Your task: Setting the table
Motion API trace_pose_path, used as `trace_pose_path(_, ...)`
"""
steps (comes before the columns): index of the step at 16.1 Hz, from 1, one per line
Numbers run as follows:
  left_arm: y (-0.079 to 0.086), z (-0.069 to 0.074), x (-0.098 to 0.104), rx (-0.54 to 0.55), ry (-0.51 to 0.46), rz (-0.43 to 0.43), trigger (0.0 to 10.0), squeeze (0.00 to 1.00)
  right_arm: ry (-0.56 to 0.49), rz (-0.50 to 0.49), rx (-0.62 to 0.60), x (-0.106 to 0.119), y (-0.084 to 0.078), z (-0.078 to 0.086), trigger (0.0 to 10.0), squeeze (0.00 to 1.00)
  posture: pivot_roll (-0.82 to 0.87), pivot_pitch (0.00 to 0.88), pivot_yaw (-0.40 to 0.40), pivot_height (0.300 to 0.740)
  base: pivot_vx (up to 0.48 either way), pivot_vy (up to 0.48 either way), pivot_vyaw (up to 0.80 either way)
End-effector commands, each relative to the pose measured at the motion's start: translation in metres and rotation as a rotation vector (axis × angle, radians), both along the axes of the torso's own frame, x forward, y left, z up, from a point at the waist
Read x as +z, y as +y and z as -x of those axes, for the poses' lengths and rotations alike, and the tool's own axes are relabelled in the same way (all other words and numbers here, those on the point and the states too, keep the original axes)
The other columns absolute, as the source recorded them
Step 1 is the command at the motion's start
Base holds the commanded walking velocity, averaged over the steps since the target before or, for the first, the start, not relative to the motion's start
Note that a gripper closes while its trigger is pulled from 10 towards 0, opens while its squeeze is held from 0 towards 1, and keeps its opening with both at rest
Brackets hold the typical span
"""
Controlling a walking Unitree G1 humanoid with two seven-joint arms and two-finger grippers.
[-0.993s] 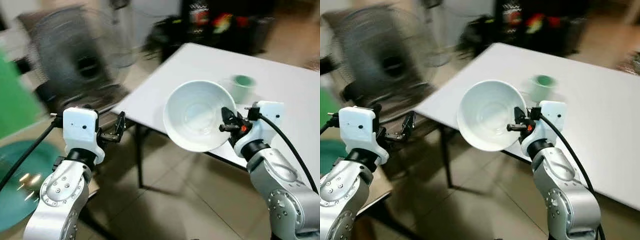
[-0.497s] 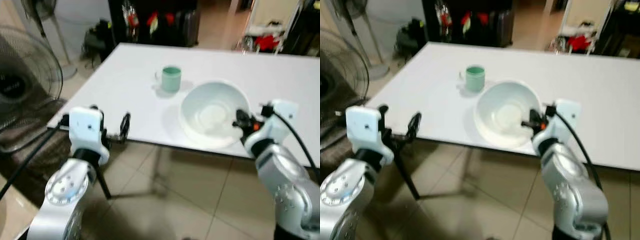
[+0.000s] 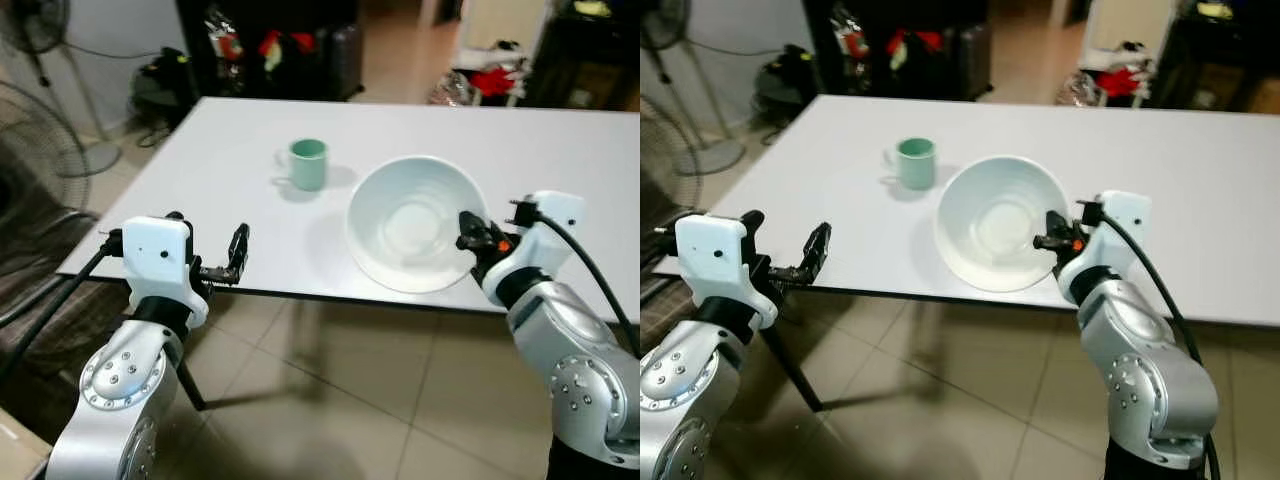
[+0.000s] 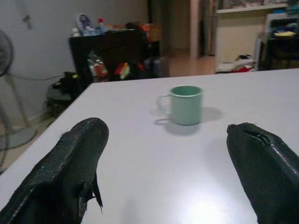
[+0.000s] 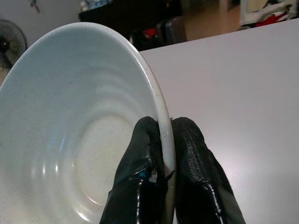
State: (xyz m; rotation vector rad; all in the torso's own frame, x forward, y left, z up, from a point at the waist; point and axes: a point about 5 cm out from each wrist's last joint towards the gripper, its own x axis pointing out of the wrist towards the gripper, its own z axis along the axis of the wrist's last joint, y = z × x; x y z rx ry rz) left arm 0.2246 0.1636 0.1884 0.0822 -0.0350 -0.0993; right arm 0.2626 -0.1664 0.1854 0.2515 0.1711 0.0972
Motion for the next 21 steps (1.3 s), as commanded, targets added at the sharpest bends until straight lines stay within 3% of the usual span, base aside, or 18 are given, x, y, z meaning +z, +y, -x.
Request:
trace_pose_path(1,0.006,0.0,-0.001,0.019,0.008,-0.009,10.0,0.0,-0.043,-0.027,0.077,0.011,0.013,-0.004,10.0,0.0,-0.01,0.0,0.005,0.74,0.39,0.0,0.0)
trace_pose_path(4,0.007,0.001,-0.002,0.016,0.01,-0.008,10.0,0.0,-0.033,-0.013,0.097,0.009,0.013,-0.007,10.0,0.0,-0.01,0.0,0.0,0.74,0.4,0.0,-0.73)
trace_pose_path(17,0.009,0.003,-0.003,-0.018,0.006,-0.04,10.0,0.0,-0.003,-0.047,0.085,0.002,0.008,-0.015,10.0,0.0,0.01,0.0,-0.002,0.74,0.4,0.0,0.0)
trace_pose_path(21,0.007,0.004,-0.006,-0.036,0.024,-0.05,10.0,0.0,-0.003,-0.048,0.071,0.002,0.003,-0.02,10.0,0.0,0.01,0.0,-0.003,0.74,0.169,0.0,0.0)
